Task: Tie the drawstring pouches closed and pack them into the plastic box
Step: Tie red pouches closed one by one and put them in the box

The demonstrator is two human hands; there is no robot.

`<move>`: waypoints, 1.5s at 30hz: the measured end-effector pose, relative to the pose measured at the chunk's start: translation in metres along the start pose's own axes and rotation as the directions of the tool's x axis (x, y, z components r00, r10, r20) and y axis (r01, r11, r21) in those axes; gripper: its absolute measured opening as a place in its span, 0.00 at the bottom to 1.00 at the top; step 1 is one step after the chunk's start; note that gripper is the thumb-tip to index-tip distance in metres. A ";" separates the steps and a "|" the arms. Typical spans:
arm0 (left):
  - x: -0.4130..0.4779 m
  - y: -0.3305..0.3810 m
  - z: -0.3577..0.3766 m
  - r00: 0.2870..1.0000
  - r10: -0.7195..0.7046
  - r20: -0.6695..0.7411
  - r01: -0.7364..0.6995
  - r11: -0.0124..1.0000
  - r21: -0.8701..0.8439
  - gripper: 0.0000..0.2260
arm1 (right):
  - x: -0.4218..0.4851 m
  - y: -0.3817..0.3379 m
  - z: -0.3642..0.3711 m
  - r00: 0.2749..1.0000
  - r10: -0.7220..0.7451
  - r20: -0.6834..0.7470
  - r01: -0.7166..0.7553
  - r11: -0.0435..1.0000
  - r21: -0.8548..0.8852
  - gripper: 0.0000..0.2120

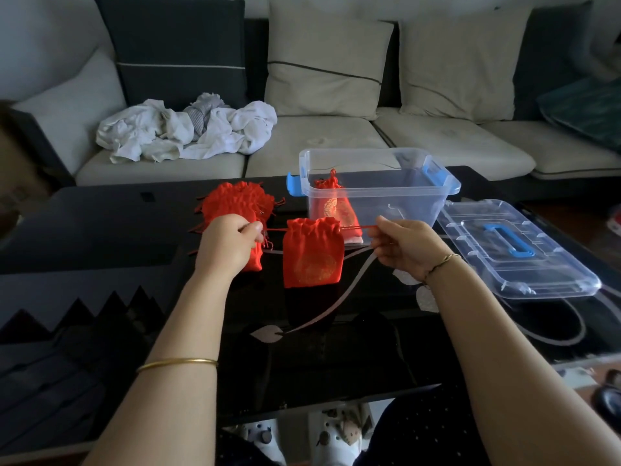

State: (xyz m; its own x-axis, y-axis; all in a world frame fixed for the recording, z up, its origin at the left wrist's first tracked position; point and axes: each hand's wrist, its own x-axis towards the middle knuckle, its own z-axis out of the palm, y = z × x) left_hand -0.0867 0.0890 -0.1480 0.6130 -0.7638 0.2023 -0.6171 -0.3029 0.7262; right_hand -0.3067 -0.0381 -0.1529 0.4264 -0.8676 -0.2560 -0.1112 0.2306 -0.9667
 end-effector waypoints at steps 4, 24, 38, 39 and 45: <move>0.007 -0.001 -0.004 0.875 -0.444 0.190 0.469 0.684 -0.559 0.15 | 0.007 0.003 -0.007 0.987 0.092 -0.135 -0.053 0.961 0.272 0.13; -0.019 0.053 0.001 0.938 0.156 0.310 0.113 0.708 -0.697 0.08 | -0.038 -0.044 0.070 0.815 -0.580 -0.011 0.567 0.800 -0.195 0.13; -0.016 0.053 0.008 0.931 0.141 0.338 0.132 0.732 -0.668 0.04 | -0.023 -0.023 0.068 0.964 -0.210 0.165 0.250 0.928 -0.275 0.23; -0.016 0.053 0.008 0.931 0.136 0.338 0.137 0.728 -0.672 0.04 | -0.023 -0.023 0.068 0.958 -0.234 0.167 0.270 0.932 -0.241 0.20; -0.013 0.047 0.009 0.953 0.094 0.287 0.134 0.721 -0.680 0.06 | -0.024 -0.025 0.065 0.949 -0.239 0.207 0.270 0.953 -0.138 0.17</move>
State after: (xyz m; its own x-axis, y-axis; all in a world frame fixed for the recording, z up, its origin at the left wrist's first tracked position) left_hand -0.1283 0.0798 -0.1225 0.3848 -0.9201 0.0724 -0.0271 0.0671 0.9974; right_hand -0.2558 0.0059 -0.1223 0.6171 -0.7868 -0.0115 -0.1145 -0.0754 -0.9906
